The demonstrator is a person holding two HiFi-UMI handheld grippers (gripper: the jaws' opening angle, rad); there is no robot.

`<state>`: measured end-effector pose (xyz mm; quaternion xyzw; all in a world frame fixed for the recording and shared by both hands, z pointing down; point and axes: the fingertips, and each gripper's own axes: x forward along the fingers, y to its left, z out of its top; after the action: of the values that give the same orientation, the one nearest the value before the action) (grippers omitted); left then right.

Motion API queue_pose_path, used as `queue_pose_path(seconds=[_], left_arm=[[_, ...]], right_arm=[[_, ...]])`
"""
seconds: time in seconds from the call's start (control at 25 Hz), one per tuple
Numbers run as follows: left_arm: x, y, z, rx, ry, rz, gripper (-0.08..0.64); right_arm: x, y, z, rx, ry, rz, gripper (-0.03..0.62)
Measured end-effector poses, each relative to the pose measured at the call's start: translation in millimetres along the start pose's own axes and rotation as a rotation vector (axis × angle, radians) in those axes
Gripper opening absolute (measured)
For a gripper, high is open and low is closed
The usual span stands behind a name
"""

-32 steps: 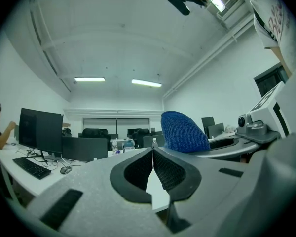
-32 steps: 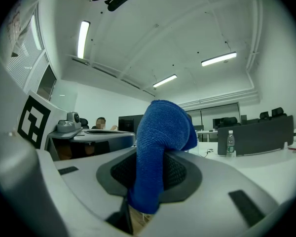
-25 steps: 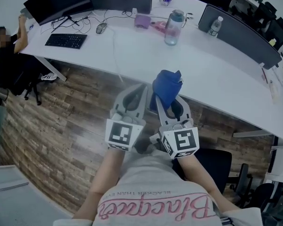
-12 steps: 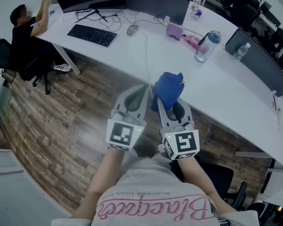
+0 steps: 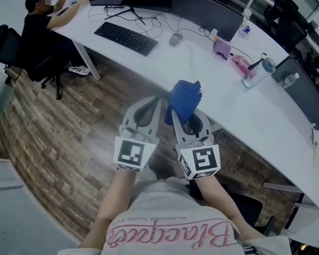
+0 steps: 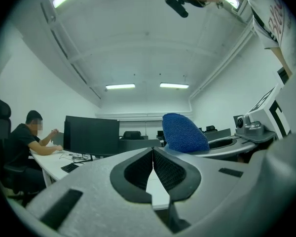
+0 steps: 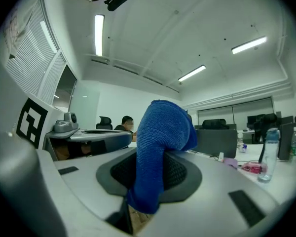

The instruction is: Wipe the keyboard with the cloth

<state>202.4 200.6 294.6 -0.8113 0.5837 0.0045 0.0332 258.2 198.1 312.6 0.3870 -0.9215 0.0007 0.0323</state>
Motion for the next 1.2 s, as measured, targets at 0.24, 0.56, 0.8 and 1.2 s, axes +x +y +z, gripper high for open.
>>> queue_pose_path(seconds=[0.24,0.56,0.8,1.2], left_arm=[[-24,79,-9,0.019,0.019,0.052,0.006],[-44,157,-11,0.004,0.024,0.118,0.006],[-52,189,-13,-0.001,0.019,0.165,0.006],[-49,244,-14,0.03,0.019,0.239,0.006]], right_arm=[[63,56,3,-0.023,0.004,0.048,0.097],[119,107,10,-0.058,0.017,0.117,0.097],[144,125,15,-0.077,0.015,0.157,0.097],[194,145,16,-0.078,0.005,0.236,0.097]])
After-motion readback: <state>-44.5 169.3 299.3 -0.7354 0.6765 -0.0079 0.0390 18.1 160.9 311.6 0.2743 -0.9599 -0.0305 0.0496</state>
